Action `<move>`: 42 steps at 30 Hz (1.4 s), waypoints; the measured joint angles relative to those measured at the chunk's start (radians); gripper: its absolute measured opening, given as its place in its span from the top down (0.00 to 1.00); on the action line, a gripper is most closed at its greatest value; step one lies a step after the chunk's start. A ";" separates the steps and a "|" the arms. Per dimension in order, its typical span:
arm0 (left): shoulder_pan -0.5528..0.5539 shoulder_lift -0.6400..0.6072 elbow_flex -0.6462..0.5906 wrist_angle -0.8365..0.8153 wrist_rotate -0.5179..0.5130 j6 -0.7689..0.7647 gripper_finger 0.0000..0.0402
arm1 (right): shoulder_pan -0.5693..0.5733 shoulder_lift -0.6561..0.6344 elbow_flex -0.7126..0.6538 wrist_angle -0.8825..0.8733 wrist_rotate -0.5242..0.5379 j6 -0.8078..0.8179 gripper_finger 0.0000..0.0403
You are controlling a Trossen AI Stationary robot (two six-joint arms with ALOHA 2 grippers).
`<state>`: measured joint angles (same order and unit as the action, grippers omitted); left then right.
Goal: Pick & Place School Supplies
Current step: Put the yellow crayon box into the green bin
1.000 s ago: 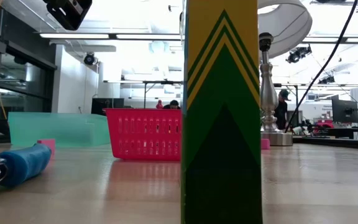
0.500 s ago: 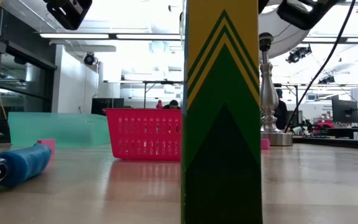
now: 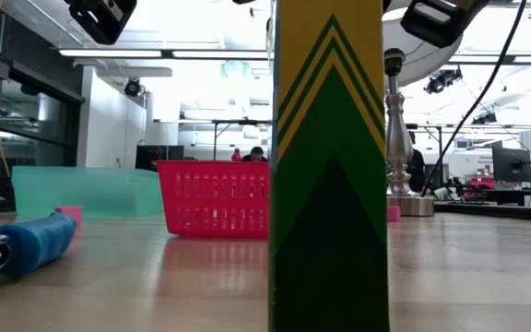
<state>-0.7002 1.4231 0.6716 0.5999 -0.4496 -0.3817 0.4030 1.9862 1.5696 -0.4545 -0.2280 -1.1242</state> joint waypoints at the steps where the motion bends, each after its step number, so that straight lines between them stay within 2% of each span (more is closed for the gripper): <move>1: 0.000 0.000 0.000 0.000 0.000 0.000 0.58 | 0.000 0.000 0.000 -0.001 -0.004 0.000 0.73; 34: 0.000 0.000 0.000 0.000 0.000 0.000 0.58 | -0.013 0.028 -0.002 0.004 -0.059 0.006 0.73; 42: 0.000 0.000 0.001 -0.002 0.000 0.000 0.58 | -0.017 0.044 0.001 0.026 -0.025 -0.001 0.73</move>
<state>-0.7004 1.4227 0.6724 0.5976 -0.4496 -0.3813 0.3859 2.0300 1.5711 -0.4282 -0.2531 -1.1248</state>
